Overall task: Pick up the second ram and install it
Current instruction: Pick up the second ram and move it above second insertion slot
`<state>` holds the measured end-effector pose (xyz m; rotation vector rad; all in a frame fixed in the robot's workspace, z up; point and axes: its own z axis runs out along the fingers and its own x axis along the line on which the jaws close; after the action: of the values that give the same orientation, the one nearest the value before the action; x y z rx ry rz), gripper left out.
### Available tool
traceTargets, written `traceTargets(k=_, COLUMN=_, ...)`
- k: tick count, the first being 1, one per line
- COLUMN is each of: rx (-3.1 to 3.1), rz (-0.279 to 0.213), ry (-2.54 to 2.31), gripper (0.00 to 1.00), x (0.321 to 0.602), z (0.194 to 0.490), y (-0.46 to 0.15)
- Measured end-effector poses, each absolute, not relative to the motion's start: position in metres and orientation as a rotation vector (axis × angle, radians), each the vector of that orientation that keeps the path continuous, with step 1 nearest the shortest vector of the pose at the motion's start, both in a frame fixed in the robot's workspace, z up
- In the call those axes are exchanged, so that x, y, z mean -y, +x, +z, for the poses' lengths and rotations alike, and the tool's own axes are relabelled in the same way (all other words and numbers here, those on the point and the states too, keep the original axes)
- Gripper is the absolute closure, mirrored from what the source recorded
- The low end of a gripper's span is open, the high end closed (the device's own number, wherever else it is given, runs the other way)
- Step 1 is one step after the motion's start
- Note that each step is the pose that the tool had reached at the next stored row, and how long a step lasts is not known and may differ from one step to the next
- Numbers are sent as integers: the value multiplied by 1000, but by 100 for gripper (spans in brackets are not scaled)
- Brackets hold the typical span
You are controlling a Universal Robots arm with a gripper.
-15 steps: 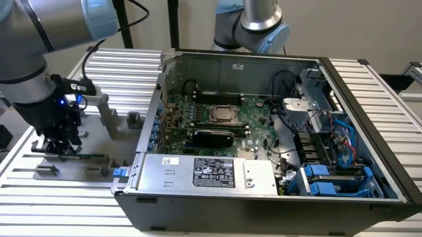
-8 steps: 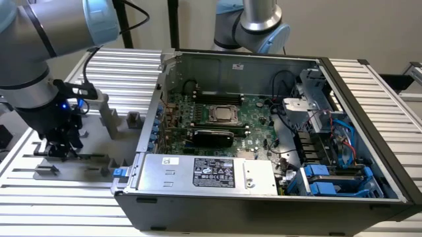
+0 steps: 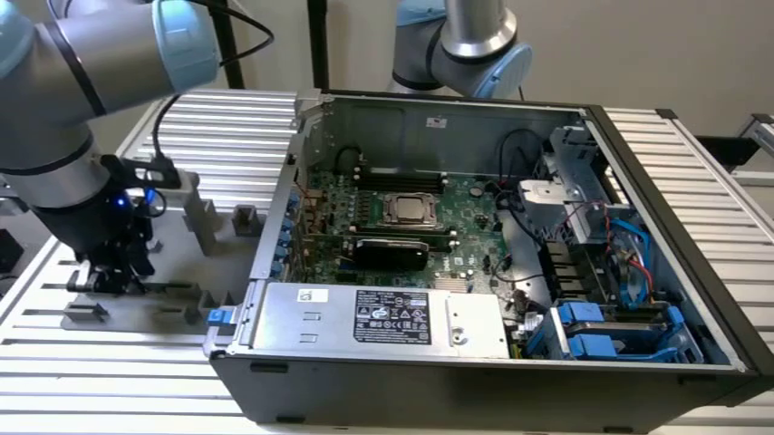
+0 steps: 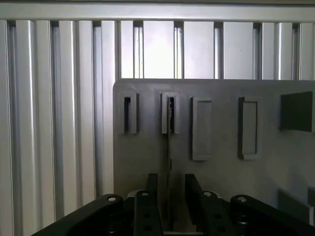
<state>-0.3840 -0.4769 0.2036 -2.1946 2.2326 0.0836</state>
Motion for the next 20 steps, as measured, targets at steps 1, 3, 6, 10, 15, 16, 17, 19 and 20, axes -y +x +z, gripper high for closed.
traceTargets(k=1, rx=-2229, rz=85, ry=-2197, gripper=0, x=477, z=202, y=-384)
traceTargets(k=3, rx=-2221, rz=87, ry=-2203, gripper=0, x=477, z=200, y=-384)
traceTargets(k=6, rx=-2206, rz=89, ry=-2217, gripper=0, x=477, z=199, y=-384)
traceTargets(k=10, rx=-2194, rz=92, ry=-2226, gripper=0, x=477, z=197, y=-384)
traceTargets(k=15, rx=-2192, rz=94, ry=-2226, gripper=0, x=477, z=197, y=-384)
traceTargets(k=16, rx=-2192, rz=94, ry=-2226, gripper=0, x=477, z=197, y=-384)
traceTargets(k=17, rx=-2192, rz=94, ry=-2226, gripper=0, x=477, z=197, y=-384)
traceTargets(k=19, rx=-2192, rz=94, ry=-2226, gripper=0, x=477, z=197, y=-384)
traceTargets(k=20, rx=-2192, rz=94, ry=-2226, gripper=0, x=477, z=197, y=-384)
